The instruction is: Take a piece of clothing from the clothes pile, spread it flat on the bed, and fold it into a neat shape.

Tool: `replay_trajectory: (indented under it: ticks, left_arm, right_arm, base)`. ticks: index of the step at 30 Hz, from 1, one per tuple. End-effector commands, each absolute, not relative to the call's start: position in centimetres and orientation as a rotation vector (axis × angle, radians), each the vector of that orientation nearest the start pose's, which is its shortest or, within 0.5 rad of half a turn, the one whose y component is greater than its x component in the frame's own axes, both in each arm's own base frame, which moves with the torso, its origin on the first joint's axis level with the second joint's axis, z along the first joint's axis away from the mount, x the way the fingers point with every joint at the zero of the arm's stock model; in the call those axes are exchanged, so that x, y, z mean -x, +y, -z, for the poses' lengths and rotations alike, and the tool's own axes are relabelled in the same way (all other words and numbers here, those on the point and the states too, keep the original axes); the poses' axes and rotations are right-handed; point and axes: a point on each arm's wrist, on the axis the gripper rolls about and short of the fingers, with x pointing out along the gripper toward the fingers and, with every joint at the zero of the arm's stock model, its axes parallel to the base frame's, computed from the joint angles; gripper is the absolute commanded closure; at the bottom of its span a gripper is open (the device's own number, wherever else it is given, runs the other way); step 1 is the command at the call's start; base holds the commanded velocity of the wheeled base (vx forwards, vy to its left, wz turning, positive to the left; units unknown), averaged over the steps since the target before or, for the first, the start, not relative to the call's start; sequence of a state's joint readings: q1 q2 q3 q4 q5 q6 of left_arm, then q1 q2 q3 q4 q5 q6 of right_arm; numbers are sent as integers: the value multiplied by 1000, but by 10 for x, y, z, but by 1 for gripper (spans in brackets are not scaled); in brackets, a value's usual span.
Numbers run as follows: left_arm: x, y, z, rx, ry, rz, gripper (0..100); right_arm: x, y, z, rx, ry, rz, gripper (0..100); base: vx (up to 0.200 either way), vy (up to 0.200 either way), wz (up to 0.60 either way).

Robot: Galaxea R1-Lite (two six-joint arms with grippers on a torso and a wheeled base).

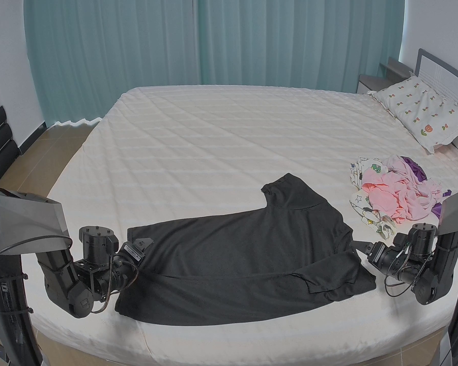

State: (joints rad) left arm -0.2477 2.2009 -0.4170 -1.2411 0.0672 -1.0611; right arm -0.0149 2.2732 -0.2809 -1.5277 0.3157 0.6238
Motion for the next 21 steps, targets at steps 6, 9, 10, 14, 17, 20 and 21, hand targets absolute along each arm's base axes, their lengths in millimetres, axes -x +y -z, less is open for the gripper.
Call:
replay_trajectory:
  ticks: [6,9,10,14,17,20,21]
  left_arm:
    - [-280,-62,-19,970,550,-126,0]
    - [-271,-56,-34,979,519,-107,0]
    - [-269,-53,-35,977,526,-102,0]
    - [-257,-33,-26,899,610,-67,0]
    - [-246,-20,-19,819,665,-36,0]
    - [-238,-13,-12,755,721,8,0]
    - [-235,-13,-10,739,739,18,0]
  right_arm:
    - [-281,3,7,-686,544,-141,0]
    - [-280,3,8,-686,547,-140,0]
    - [-280,3,8,-686,548,-139,0]
    - [-280,2,8,-687,549,-137,0]
    - [-280,3,8,-687,550,-139,0]
    - [-280,3,9,-687,551,-138,0]
    - [-280,3,9,-685,551,-139,0]
  base:
    - [0,0,0]
    - [0,0,0]
    - [0,0,0]
    - [0,0,0]
    - [0,0,0]
    - [0,0,0]
    - [0,0,0]
